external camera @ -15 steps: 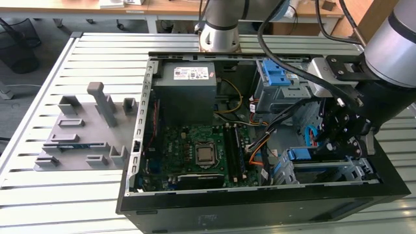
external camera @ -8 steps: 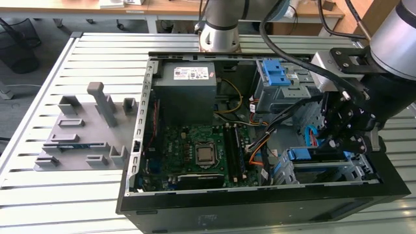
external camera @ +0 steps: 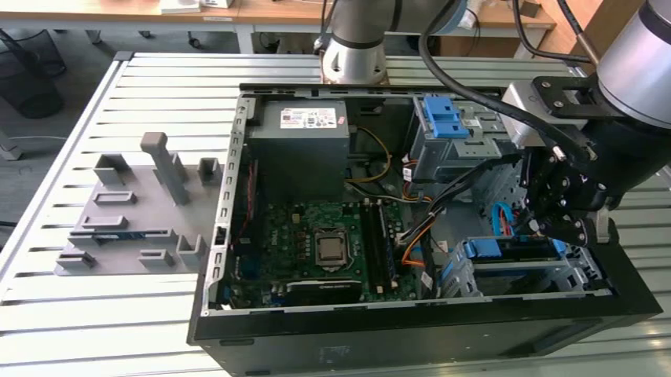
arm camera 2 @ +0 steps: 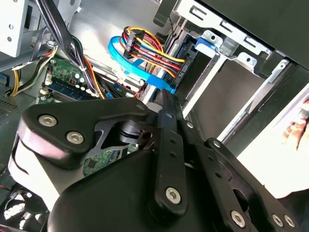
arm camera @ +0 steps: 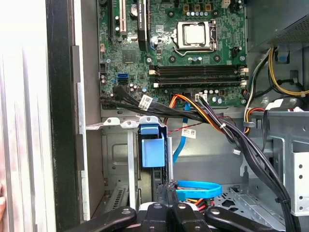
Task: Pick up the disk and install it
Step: 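Insert the second disk wire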
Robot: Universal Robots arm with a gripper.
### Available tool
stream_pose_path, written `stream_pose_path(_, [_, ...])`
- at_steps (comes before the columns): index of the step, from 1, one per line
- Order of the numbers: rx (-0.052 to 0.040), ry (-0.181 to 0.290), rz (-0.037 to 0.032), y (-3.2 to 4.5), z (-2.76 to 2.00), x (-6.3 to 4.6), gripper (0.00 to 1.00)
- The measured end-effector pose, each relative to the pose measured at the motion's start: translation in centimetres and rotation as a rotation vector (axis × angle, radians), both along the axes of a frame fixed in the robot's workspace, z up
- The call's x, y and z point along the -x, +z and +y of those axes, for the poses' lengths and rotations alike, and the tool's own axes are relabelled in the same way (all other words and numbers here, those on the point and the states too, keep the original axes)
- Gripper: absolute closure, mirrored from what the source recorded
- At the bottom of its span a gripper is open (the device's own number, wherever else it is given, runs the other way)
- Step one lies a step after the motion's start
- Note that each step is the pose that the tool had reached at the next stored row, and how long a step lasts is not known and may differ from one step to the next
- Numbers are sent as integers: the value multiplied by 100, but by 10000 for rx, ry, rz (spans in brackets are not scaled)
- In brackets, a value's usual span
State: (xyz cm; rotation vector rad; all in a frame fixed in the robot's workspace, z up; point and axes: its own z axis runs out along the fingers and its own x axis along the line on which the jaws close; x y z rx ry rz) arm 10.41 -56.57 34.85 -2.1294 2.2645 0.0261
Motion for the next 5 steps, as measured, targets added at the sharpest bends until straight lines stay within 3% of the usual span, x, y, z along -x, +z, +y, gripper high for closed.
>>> stream_pose_path(5, [-1, 0, 2, 0, 0, 0, 89])
